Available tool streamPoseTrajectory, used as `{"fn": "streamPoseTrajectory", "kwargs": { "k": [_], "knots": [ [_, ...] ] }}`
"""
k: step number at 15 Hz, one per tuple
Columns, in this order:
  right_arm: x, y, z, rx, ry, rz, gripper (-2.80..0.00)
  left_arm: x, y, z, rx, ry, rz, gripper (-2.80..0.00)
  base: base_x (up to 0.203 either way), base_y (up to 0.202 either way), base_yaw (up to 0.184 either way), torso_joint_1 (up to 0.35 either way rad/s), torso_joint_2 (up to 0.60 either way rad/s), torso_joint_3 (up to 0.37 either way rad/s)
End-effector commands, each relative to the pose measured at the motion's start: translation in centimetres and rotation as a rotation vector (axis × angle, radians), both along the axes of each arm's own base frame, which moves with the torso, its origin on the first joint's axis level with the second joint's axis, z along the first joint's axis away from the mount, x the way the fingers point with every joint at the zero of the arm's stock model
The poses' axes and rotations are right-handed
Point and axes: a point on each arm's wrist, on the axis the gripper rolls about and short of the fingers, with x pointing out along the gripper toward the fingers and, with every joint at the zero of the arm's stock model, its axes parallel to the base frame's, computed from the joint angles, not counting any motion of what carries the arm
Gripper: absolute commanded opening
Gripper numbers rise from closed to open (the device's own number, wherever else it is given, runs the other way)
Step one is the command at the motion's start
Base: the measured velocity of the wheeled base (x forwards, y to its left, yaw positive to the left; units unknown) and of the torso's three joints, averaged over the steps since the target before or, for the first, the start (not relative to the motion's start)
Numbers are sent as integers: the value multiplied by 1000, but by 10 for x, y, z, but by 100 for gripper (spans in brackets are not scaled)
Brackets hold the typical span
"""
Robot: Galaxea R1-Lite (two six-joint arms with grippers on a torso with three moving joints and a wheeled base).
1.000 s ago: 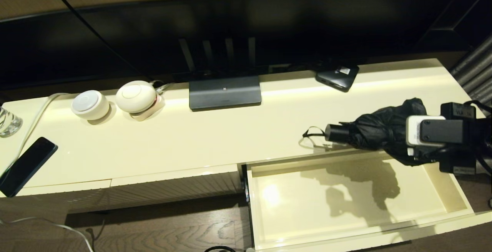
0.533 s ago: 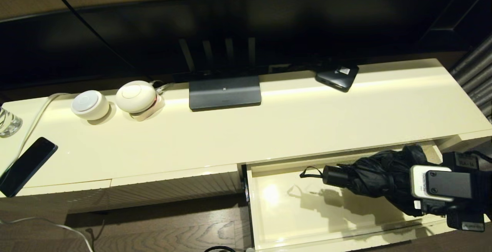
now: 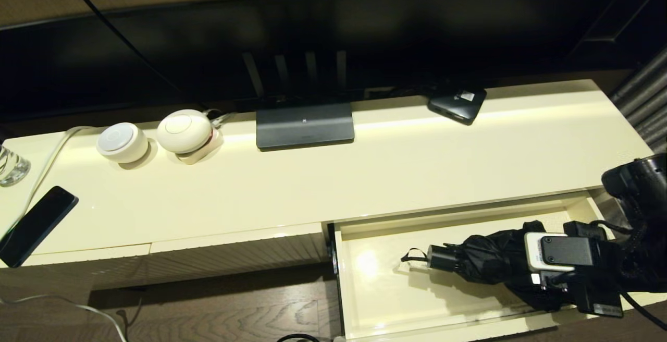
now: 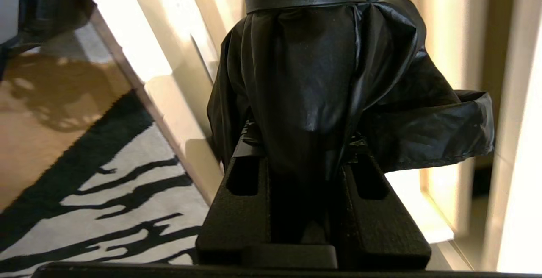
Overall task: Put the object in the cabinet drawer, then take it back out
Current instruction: Put the umbrella in the drawer
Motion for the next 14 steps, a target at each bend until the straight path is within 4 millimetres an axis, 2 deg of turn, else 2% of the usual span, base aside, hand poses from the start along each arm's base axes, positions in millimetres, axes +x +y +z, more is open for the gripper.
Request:
{"fn": "streamPoseTrajectory", "kwargs": {
  "k": [1,4,8,9,14],
  "knots": [
    [20,3,-16,-23,67,22,-280,0,0,-1,0,3,1,-280,0,0,0,0,0,0],
    [34,5,-16,-55,57,72,-280,0,0,-1,0,3,1,-280,0,0,0,0,0,0],
    [38,6,-22,-67,65,87,-280,0,0,-1,0,4,1,-280,0,0,0,0,0,0],
    [40,6,-23,-63,43,87,0,0,0,-1,0,3,1,-280,0,0,0,0,0,0],
    [43,6,-19,-57,7,84,0,0,0,-1,0,3,1,-280,0,0,0,0,0,0]
  ]
}}
